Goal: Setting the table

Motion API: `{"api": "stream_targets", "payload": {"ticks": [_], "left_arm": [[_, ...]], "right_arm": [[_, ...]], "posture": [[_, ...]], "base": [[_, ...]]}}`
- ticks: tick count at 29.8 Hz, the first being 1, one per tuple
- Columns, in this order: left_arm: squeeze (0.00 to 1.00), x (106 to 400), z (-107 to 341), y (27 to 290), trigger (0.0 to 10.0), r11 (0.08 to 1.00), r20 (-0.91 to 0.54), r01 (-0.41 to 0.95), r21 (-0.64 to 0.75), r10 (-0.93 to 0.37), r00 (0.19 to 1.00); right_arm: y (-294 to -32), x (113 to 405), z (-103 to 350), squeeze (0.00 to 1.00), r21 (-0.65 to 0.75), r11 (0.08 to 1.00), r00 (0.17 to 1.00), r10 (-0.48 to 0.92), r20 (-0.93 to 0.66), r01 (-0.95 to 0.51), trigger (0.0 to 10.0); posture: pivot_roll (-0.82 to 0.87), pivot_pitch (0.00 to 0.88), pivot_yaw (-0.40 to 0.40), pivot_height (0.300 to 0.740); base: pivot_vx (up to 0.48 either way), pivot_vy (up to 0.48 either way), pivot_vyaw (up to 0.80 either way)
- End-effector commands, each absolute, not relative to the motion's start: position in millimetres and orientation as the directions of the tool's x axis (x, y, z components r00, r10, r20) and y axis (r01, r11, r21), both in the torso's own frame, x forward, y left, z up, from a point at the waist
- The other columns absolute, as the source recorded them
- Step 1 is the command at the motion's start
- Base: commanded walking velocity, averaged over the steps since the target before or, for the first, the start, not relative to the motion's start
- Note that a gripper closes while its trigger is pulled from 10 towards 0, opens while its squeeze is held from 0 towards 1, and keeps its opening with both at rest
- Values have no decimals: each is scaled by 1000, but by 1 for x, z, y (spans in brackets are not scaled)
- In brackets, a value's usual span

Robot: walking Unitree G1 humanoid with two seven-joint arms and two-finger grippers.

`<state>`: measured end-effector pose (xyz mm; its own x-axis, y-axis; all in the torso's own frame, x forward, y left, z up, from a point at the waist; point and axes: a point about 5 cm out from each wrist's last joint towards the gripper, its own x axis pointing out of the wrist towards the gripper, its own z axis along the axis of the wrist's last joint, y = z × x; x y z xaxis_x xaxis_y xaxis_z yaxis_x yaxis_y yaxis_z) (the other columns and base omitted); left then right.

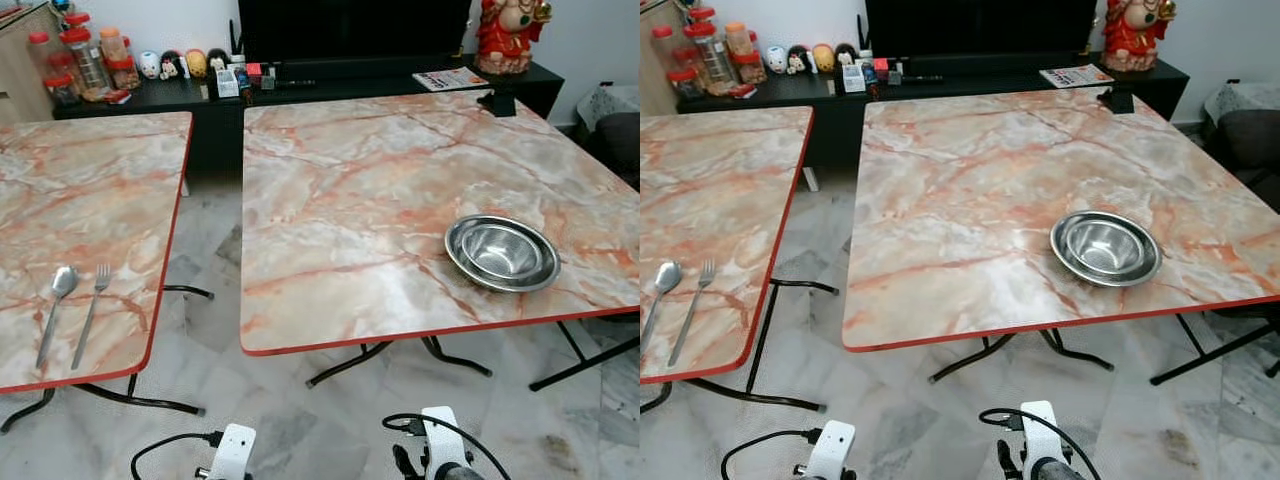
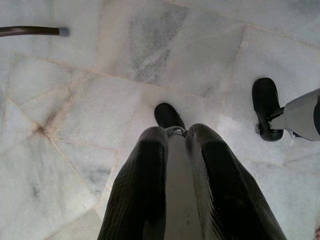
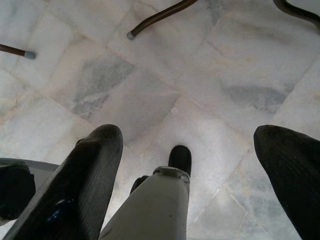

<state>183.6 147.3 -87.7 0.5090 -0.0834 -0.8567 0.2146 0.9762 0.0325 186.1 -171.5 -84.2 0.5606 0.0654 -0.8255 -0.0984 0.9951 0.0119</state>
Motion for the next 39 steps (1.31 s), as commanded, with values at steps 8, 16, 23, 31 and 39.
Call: {"api": "stream_targets", "payload": {"ticks": [8, 16, 23, 31, 39], "left_arm": [[0, 182, -88, 155, 10000, 976, -866, 211, 45, -67, 495], [0, 185, -87, 157, 10000, 975, -864, 214, 53, -63, 499], [0, 188, -85, 158, 10000, 973, -862, 224, 57, -66, 503], [0, 188, -85, 158, 10000, 973, -862, 225, 58, -66, 503], [0, 189, -85, 158, 10000, 972, -861, 229, 60, -66, 505]], "right_arm": [[-167, 194, -81, 0, -2, 995, 578, 56, -814, -99, 10000], [-166, 191, -82, 0, 32, 999, 576, 52, -816, -44, 10000], [-165, 191, -82, 0, 38, 999, 577, 49, -815, -30, 10000], [-165, 191, -82, 0, 35, 999, 580, 44, -814, -27, 10000], [-165, 190, -83, 0, 33, 999, 578, 41, -815, -25, 10000]], "posture": [[-184, 0, 44, 740], [-188, 0, 62, 740], [-197, 0, 74, 740], [-199, 0, 76, 740], [-202, 0, 80, 740]], "base": [[0, 480, 564], [0, 480, 0], [0, 480, 0], [0, 480, 0], [0, 480, 0]]}}
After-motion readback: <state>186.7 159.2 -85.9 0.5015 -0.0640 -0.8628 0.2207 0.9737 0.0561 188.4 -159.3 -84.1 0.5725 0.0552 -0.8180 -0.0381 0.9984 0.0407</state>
